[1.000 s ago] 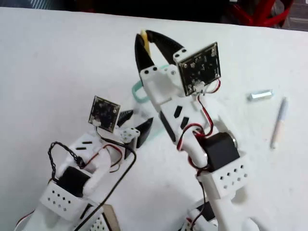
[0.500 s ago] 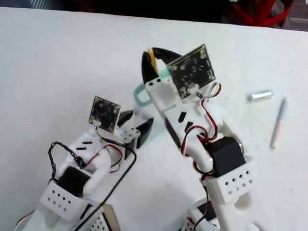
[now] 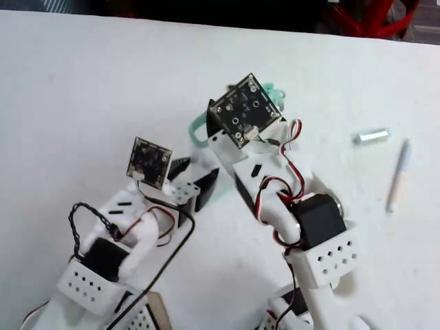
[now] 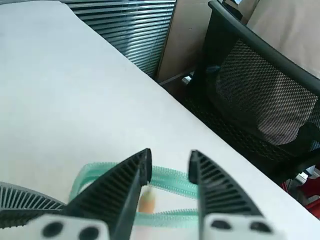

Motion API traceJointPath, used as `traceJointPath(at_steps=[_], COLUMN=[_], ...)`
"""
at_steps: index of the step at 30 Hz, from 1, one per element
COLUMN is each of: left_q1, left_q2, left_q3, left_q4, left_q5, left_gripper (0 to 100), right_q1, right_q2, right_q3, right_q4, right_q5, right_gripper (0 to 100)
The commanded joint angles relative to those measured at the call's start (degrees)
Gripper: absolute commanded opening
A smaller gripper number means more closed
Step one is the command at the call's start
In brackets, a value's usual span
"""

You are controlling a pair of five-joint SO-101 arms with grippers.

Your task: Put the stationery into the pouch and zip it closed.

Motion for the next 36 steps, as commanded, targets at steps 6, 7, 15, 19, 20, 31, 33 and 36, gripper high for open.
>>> traceJointPath(at_steps=[6,7,15,19,20,31,33,36], left_q1=[0.57,0.57,0.57,0.57,0.57,0.66,0.57,0.66], left_q2=[0.04,0.04,0.04,0.04,0.04,-0.31,-0.31,-0.31], left_q3=[-2.73,-2.73,-2.73,-2.64,-2.64,5.19,4.57,3.60], left_q4=[-0.35,-0.35,-0.35,-0.35,-0.35,-12.48,-11.60,-9.58], left_q5=[0.35,0.35,0.35,0.35,0.35,-5.71,-5.19,-5.27], left_gripper=[21,21,21,21,21,21,21,21], right_q1=[5.14,6.29,23.52,31.60,32.66,25.19,25.54,28.09], right_q2=[-1.27,-1.27,-0.40,0.13,0.31,12.35,14.64,18.24], right_q3=[-0.62,-0.62,1.67,12.31,15.65,44.66,42.64,40.00], right_q4=[0.13,0.13,-4.26,-16.57,-19.56,-55.34,-54.99,-55.34], right_q5=[0.62,0.62,0.44,-7.65,-9.93,-15.38,-15.47,-15.56], right_gripper=[22.6,22.6,22.6,22.6,22.6,22.6,22.6,22.6])
